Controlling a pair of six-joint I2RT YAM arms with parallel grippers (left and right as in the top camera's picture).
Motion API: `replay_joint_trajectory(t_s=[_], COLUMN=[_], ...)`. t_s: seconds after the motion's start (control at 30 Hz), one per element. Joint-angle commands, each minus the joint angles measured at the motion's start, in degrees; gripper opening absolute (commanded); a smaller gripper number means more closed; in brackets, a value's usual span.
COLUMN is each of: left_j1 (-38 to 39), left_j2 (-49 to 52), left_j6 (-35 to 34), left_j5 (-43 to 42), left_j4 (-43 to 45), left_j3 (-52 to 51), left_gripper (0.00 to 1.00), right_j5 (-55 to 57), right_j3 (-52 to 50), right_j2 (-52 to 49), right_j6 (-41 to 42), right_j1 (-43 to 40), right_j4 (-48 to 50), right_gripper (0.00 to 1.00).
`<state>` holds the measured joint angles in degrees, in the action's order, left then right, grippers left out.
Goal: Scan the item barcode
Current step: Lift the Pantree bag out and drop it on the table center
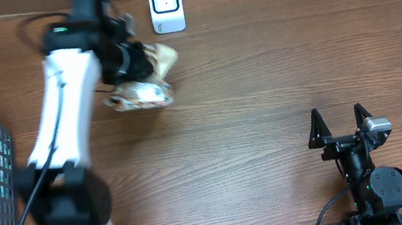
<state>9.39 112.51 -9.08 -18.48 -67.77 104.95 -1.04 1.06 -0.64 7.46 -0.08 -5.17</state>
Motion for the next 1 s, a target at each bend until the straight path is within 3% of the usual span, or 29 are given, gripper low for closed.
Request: replay_joint_trajectory(t_s=[0.0,0.1,0.17,0.2,0.23,0.27,0.53,0.73,0.97], left_j1=[3.65,5.66,6.38,6.62,6.78,6.86,5.49,2.19,-3.43], left_j2=[4.70,9.05,10.58,11.06,11.47,11.52,11.37,9.62,3.26], left_j6=[-2.89,-4.63,-5.20,-5.40,-5.90,-6.01,-5.81,-2.78,-2.23], left_j5=[1.73,1.97,2.01,1.97,2.19,2.16,2.60,2.93,11.47], left_j4=[2.19,4.50,5.73,6.38,6.95,7.41,3.78,-5.16,-17.62], left_j3=[-1.64,-1.64,-1.64,-1.64,-1.64,-1.62,2.93,13.94,29.88], left_gripper=[0.04,0.05,0.13,0.31,0.60,1.00,1.00,0.99,0.99], right_j5=[0.55,0.55,0.55,0.55,0.55,0.55,0.55,0.55,0.55], right_j3=[-0.59,-0.59,-0.59,-0.59,-0.59,-0.59,-0.59,-0.59,-0.59], right_j2=[0.35,0.35,0.35,0.35,0.35,0.35,0.35,0.35,0.35], right_j6=[-0.24,-0.24,-0.24,-0.24,-0.24,-0.24,-0.24,-0.24,-0.24], right_j1=[-0.42,-0.42,-0.42,-0.42,-0.42,-0.42,-0.42,-0.42,-0.42], right_j4=[0.33,0.33,0.33,0.33,0.33,0.33,0.33,0.33,0.33], right_gripper=[1.00,1.00,1.00,1.00,1.00,1.00,1.00,1.00,1.00])
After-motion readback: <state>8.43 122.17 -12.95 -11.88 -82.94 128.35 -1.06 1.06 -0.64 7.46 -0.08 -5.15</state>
